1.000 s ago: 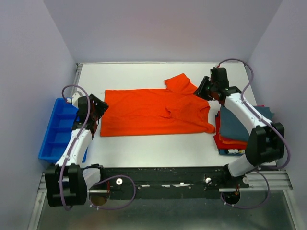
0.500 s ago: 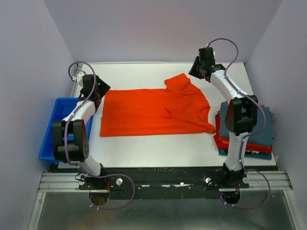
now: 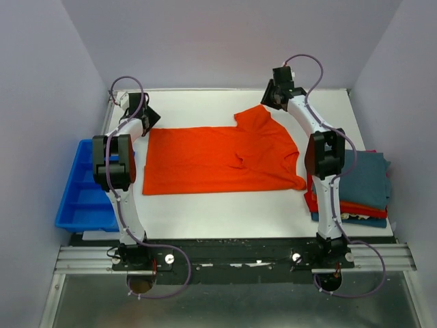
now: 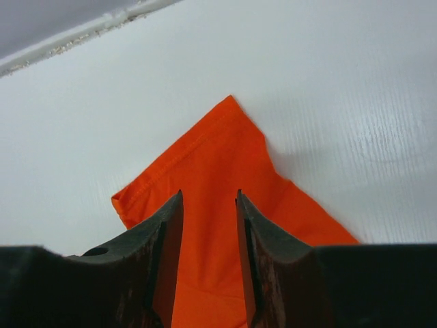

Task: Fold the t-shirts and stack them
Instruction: Grap the side of the flattened tshirt furthest away from the robot with both arms

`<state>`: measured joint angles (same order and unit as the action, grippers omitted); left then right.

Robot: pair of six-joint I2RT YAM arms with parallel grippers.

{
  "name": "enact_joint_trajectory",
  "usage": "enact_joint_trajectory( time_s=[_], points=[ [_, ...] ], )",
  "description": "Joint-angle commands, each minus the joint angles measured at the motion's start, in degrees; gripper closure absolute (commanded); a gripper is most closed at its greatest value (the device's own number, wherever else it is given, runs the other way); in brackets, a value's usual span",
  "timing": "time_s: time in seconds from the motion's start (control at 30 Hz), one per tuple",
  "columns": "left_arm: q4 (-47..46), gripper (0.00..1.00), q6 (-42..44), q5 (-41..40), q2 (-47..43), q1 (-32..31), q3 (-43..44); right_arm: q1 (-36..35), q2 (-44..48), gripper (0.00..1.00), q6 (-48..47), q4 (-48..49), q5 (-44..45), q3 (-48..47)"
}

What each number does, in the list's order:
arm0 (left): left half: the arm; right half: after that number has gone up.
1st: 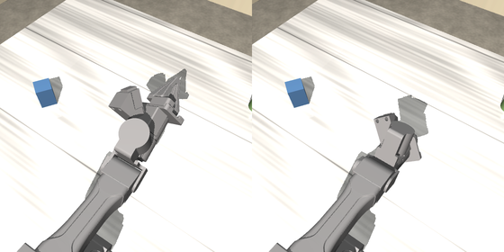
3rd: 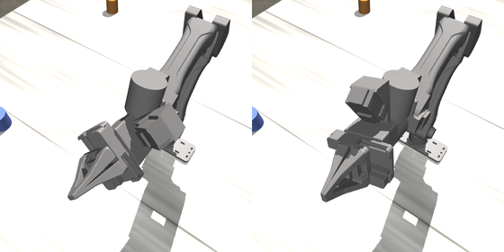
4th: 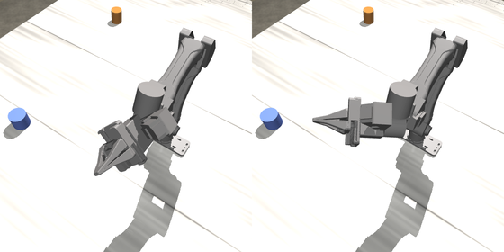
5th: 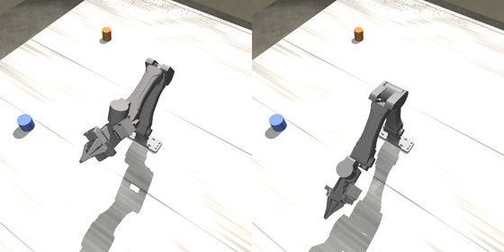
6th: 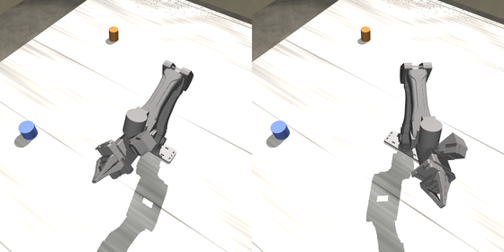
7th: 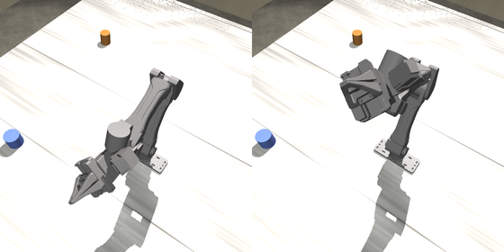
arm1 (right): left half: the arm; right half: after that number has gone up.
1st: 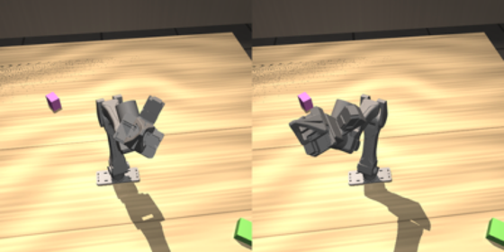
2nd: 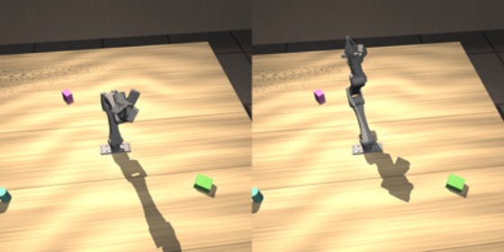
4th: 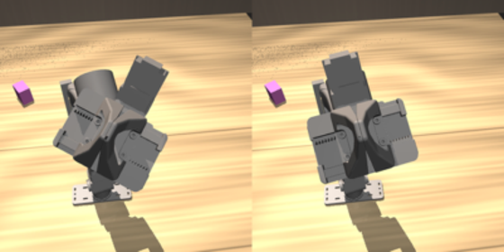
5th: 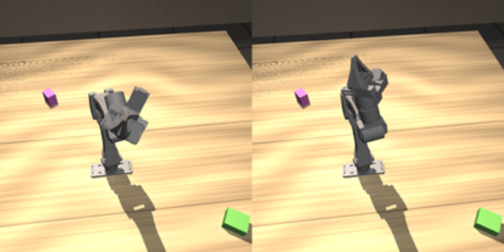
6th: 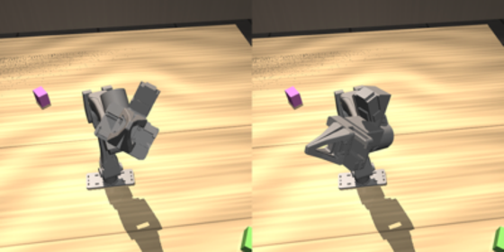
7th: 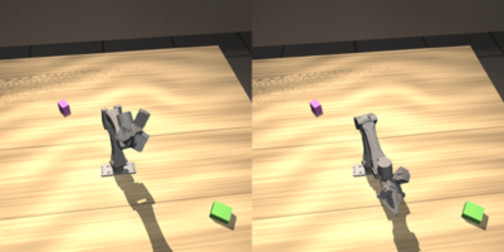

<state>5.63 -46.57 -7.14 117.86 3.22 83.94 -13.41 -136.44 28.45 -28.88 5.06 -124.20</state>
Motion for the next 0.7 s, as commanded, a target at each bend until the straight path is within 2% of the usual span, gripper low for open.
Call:
enact_joint_trajectory(
  time_s=[0.0,0.1,0.17,0.33,0.43,0.5,0.67],
  points=[
    [8.5,0.36,-2.0,-2.8,3.9,0.9,3.9,0.3,-3.1,0.56,-0.8,-1.3,1.7,-5.5],
    [8.4,0.37,-1.8,-1.7,5.3,1.0,3.8,0.3,-3.9,0.55,-1.5,1.1,3.2,-5.6],
    [8.3,0.38,-1.6,-0.8,6.3,1.0,4.2,0.3,-4.9,0.43,-1.8,2.3,3.6,-6.6],
    [9.1,0.44,-1.0,0.1,7.7,1.0,5.4,0.5,-8.5,0.45,-1.5,2.3,2.4,-10.5],
    [8.5,0.6,-0.3,1.7,7.7,1.0,5.7,1.1,-9.5,0.48,0.3,1.6,-0.7,-11.8],
    [8.4,0.66,0.1,2.9,7.8,1.0,6.1,1.3,-9.5,0.48,0.8,1.6,-1.2,-11.4],
    [8.5,0.66,1.8,4.0,7.2,1.0,5.1,2.2,-9.5,0.46,3.4,2.3,-4.3,-9.9]
  ],
)
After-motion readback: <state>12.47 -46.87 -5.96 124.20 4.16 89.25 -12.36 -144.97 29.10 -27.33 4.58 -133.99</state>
